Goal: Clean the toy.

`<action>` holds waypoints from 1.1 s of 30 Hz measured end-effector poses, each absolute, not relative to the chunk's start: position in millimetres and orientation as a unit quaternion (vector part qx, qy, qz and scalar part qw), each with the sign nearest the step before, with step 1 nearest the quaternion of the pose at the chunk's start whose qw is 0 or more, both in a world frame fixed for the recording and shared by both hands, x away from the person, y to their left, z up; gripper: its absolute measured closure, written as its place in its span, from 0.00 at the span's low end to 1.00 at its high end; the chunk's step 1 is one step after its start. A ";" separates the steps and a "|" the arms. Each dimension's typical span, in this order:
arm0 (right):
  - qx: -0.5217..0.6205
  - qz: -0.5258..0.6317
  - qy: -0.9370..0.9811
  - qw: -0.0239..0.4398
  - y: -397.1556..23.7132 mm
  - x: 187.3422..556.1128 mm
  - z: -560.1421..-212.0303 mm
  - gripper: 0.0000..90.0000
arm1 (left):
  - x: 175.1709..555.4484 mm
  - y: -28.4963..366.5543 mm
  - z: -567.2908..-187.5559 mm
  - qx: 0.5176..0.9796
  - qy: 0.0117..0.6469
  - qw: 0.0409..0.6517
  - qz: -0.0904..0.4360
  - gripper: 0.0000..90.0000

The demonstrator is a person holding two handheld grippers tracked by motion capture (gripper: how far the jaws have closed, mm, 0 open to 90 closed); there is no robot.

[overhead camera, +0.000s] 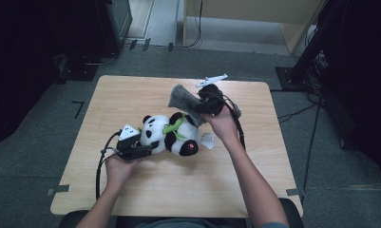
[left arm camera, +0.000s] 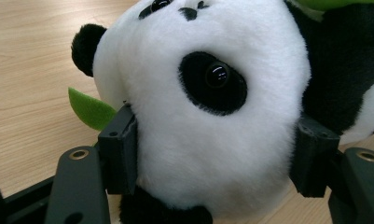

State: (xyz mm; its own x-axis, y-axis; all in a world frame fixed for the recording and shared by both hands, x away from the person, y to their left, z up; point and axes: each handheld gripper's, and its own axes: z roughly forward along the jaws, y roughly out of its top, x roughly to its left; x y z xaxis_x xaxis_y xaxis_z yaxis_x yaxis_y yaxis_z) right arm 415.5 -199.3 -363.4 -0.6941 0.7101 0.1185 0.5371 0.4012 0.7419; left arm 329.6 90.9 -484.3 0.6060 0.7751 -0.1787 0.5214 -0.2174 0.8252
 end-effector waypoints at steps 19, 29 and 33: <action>0.324 0.374 0.867 0.061 -111.4 435.9 -385.4 0.80 | 329.4 90.6 -484.6 0.767 0.421 0.463 0.140 0.34; 0.309 0.383 0.870 0.012 -84.4 444.9 -396.2 0.75 | 329.6 90.2 -484.6 0.768 0.421 0.461 0.141 0.35; 0.308 0.368 0.877 0.001 -79.2 442.1 -398.1 0.82 | 329.1 89.6 -484.2 0.771 0.423 0.455 0.142 0.35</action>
